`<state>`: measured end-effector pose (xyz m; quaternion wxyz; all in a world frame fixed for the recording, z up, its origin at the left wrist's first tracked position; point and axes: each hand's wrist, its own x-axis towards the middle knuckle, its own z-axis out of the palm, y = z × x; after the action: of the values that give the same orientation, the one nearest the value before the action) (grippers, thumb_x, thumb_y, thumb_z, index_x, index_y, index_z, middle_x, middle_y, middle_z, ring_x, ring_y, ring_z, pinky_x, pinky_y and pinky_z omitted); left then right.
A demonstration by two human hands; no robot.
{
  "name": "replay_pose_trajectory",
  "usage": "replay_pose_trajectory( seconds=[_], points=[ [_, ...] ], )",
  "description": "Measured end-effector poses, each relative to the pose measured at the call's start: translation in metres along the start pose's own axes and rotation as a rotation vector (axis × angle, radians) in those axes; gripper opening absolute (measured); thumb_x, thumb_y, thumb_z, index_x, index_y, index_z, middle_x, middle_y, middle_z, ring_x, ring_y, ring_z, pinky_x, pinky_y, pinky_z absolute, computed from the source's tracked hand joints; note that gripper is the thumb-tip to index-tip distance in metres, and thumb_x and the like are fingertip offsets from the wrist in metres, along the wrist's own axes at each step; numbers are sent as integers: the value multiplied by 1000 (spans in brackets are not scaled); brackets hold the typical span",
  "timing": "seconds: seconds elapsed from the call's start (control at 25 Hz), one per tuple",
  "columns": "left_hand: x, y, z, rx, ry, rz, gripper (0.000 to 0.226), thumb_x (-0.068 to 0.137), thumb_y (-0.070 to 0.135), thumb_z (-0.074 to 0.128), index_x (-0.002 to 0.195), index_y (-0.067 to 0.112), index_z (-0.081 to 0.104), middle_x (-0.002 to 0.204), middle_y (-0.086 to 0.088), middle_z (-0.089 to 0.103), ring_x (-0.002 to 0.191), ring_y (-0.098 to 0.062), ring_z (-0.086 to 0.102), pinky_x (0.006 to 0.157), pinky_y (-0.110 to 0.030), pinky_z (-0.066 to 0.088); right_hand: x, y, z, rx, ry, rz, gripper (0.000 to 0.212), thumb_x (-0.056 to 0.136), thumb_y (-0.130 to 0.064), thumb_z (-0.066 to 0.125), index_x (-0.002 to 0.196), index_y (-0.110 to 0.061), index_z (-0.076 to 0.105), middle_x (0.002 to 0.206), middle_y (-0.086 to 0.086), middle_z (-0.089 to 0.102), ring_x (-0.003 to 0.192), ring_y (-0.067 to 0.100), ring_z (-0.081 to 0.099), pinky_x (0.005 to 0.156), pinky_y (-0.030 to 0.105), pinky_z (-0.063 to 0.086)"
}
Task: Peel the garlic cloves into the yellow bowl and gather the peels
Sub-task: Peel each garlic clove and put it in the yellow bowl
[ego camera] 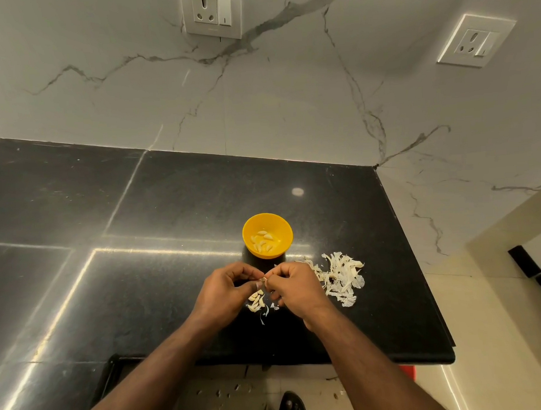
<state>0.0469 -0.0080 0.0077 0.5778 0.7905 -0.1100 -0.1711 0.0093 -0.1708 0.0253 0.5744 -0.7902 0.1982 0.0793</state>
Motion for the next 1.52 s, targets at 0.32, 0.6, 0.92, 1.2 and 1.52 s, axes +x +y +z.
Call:
replay_pose_trajectory(
  seconds=[0.32, 0.6, 0.92, 1.2, 1.52],
  points=[
    [7, 1, 1, -58, 0, -13, 18, 88, 11, 75, 91, 28, 78, 87, 1, 78, 84, -20, 73, 81, -52, 60, -4, -11, 4, -258, 105, -123, 14, 85, -29, 69, 76, -19, 67, 66, -5, 63, 59, 6, 52, 57, 30, 43],
    [8, -1, -2, -169, -30, -29, 15, 88, 2, 73, 92, 16, 77, 88, -5, 78, 86, -28, 73, 79, -44, 59, -7, -13, 6, -269, 81, -135, 13, 87, -28, 66, 77, -21, 63, 71, -7, 63, 63, 6, 52, 60, 29, 43],
    [11, -4, -4, -251, -33, -73, 14, 90, 1, 70, 99, 10, 76, 88, -11, 77, 79, -22, 68, 74, -35, 57, -6, -13, 7, -169, 76, -119, 11, 91, -24, 62, 84, -20, 70, 74, -2, 68, 66, 9, 59, 62, 31, 50],
    [8, -7, -7, -254, -36, -97, 16, 91, 6, 70, 103, 14, 76, 93, -8, 77, 91, -30, 71, 83, -42, 59, -2, -10, -2, 152, -70, 25, 11, 91, -9, 64, 90, -6, 75, 75, 12, 69, 65, 15, 59, 58, 24, 49],
    [5, -2, -5, -275, -48, -99, 13, 87, 5, 74, 99, 10, 75, 90, -10, 76, 83, -21, 70, 76, -31, 59, -4, -11, 7, 102, -11, 24, 13, 91, -12, 59, 86, -4, 68, 71, 6, 66, 58, 10, 57, 53, 23, 48]
  ],
)
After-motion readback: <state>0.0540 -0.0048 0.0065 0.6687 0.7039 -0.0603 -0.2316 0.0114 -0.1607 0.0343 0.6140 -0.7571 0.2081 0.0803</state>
